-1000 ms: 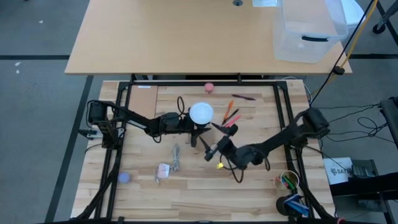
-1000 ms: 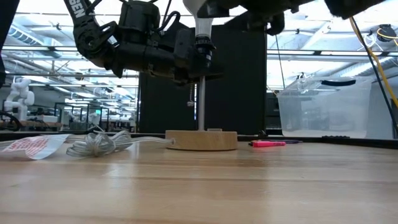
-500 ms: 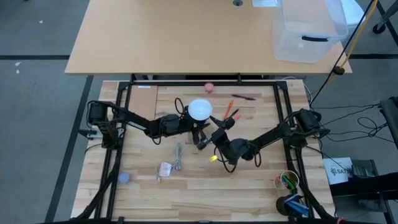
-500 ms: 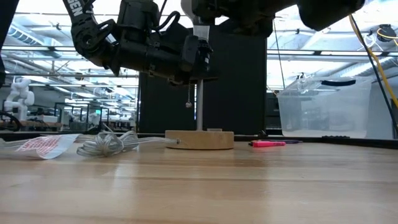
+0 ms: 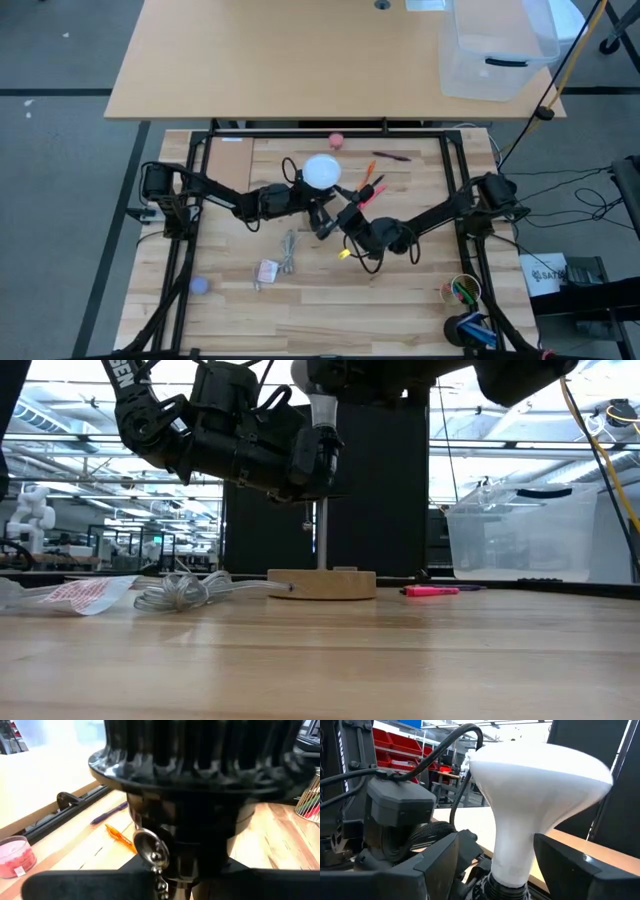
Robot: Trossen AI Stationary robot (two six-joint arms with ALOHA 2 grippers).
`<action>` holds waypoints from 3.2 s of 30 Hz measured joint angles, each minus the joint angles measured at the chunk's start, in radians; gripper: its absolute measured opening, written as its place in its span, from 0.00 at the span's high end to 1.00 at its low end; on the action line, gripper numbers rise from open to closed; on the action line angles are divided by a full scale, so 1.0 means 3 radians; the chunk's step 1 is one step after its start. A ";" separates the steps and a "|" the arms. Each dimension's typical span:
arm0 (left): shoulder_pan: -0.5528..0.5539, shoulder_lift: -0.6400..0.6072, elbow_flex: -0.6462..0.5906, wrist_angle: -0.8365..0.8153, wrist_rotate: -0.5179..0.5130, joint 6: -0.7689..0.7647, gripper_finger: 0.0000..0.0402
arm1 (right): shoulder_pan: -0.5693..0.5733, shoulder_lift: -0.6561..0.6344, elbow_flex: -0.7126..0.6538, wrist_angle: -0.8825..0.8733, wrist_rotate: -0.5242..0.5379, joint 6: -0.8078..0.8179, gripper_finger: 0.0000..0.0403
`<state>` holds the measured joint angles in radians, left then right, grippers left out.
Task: Screw lightbulb
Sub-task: Remove the white lightbulb from the desk lamp
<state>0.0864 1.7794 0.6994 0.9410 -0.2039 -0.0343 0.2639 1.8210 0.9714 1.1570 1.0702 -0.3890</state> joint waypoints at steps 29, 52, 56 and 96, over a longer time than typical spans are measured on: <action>0.0007 -0.0014 0.0013 -0.0103 0.0163 0.0121 0.86 | -0.0362 -0.0721 -0.0003 -0.1756 -0.0856 0.0923 0.43; 0.0247 -0.0018 0.0006 -0.0226 0.1812 0.0243 0.88 | -0.0743 -0.0948 0.0004 -0.2360 -0.2377 0.0891 0.57; 0.0266 -0.0017 0.0008 -0.0243 0.2061 0.0310 0.93 | -0.0842 -0.0949 0.0006 -0.2403 -0.2752 0.0838 0.57; 0.0270 -0.0011 0.0011 -0.0312 0.1769 0.0195 0.93 | 0.0153 -0.0910 -0.0486 -0.2181 -0.0821 0.1565 0.32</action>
<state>0.1673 1.7760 0.7029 0.8474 0.3267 0.0242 0.3098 1.5481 0.8257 0.5026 0.8238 0.0804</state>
